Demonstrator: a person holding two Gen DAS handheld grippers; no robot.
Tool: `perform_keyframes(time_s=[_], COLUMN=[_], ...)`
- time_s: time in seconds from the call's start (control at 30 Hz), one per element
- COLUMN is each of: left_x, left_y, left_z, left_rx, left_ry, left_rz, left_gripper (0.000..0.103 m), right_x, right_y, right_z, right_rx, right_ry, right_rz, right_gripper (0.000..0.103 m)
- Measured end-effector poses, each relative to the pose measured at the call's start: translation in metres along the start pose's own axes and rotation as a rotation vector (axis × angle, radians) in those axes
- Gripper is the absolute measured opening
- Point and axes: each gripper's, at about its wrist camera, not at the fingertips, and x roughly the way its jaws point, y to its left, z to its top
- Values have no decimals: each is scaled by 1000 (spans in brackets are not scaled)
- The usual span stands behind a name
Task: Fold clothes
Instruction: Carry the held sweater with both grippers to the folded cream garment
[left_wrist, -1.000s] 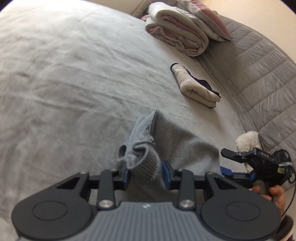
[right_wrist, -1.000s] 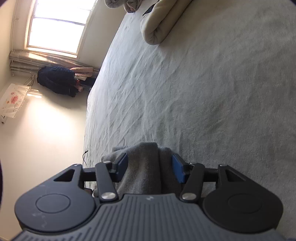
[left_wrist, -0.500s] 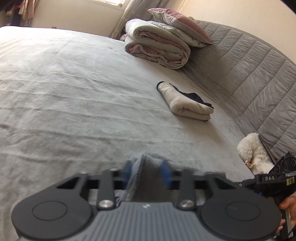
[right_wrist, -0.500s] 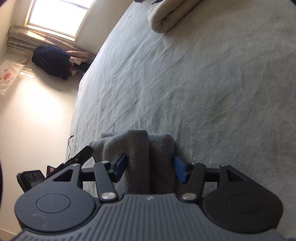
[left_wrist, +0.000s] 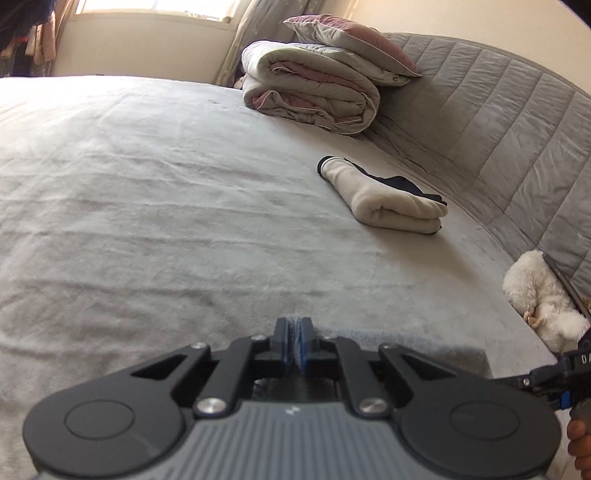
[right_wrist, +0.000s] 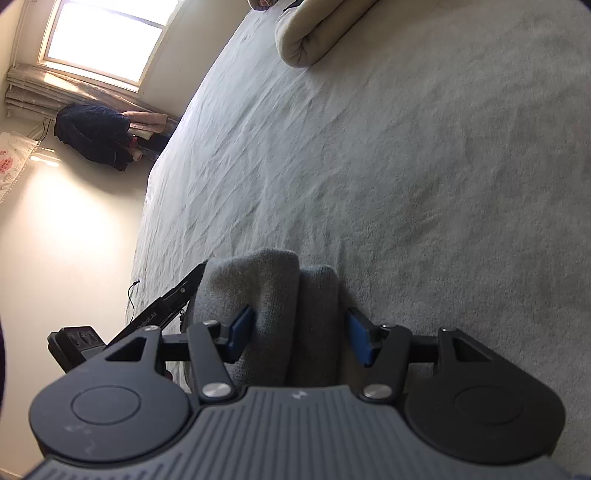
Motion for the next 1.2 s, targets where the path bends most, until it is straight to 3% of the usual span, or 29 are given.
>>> perform_keyframes(time_s=[0.13,0.23,0.47,0.7,0.93,0.97,1.0,1.1,1.2], left_x=[-2,-9,-19,-6,13,13,14,12,3], left_y=[6,18,56,67,68,67,66,63,56], left_z=[7,11,11,-2,-19,-21,-23,-30,-34], left_rx=[-57,-127,-307,-361,-469,-482,-497,-579,-630], left_ry=[31,64,165,275,235,230,227,197,162], left_rz=[0,-15,-137,-227,-328,-330,-329,-310,-306], left_gripper=[22,40,65,67,66,63,52,36,33], right_x=[0,-1,-2,-4,11,12,14,10,-3], right_y=[0,-2,-4,-7,-15,-16,-17,-16,-8], right_z=[2,1,2,-3,-6,-5,-4,1,15], right_rx=[16,36,82,134,152,160,167,203,173], right_ry=[-7,-4,17,32,-1,-6,-10,-20,-53], right_rz=[5,18,48,72,143,152,161,177,185], right_gripper=[59,59,59,60,58,49,40,32,30])
